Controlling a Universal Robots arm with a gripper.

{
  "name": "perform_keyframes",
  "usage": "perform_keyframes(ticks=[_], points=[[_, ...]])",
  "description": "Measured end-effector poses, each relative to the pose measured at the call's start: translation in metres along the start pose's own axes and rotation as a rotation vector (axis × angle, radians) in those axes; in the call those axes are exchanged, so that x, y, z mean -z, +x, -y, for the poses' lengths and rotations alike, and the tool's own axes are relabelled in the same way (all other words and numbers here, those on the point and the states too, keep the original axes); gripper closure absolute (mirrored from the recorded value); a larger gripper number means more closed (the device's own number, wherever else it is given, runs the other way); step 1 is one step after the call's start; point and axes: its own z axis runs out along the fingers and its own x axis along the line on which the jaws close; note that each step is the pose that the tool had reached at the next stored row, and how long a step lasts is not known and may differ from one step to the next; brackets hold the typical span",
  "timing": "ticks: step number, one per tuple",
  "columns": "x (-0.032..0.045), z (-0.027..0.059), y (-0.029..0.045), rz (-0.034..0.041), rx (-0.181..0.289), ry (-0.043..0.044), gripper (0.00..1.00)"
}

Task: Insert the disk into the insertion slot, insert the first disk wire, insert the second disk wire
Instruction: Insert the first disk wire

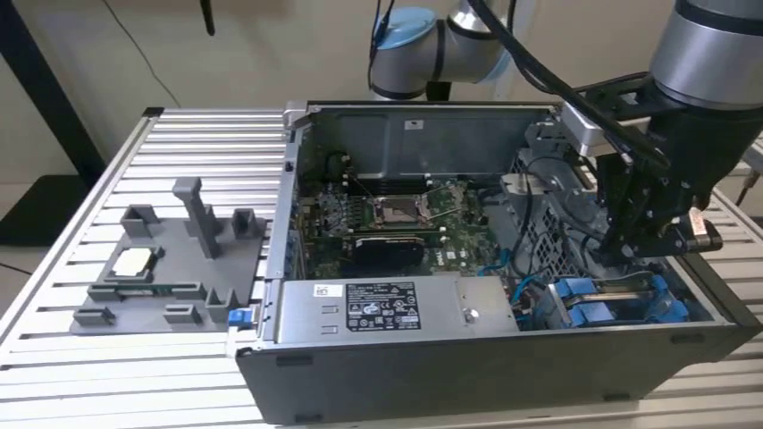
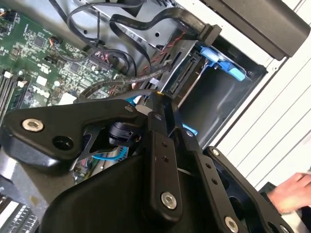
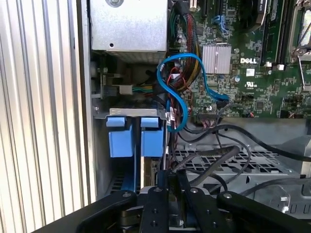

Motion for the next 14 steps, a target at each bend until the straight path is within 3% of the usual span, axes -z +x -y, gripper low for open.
perform_keyframes(ticks=[4, 5, 10, 14], points=[[-0.0014, 0.0059, 0.0001, -0.0358, 0.005, -0.0101, 0.81], [-0.0019, 0.0076, 0.0001, -0.0417, 0.005, -0.015, 0.81], [-0.0051, 0.0167, 0.0002, -0.0393, 0.005, -0.0465, 0.81], [-0.0075, 0.0247, 0.0013, -0.0217, 0.004, -0.0606, 0.81]])
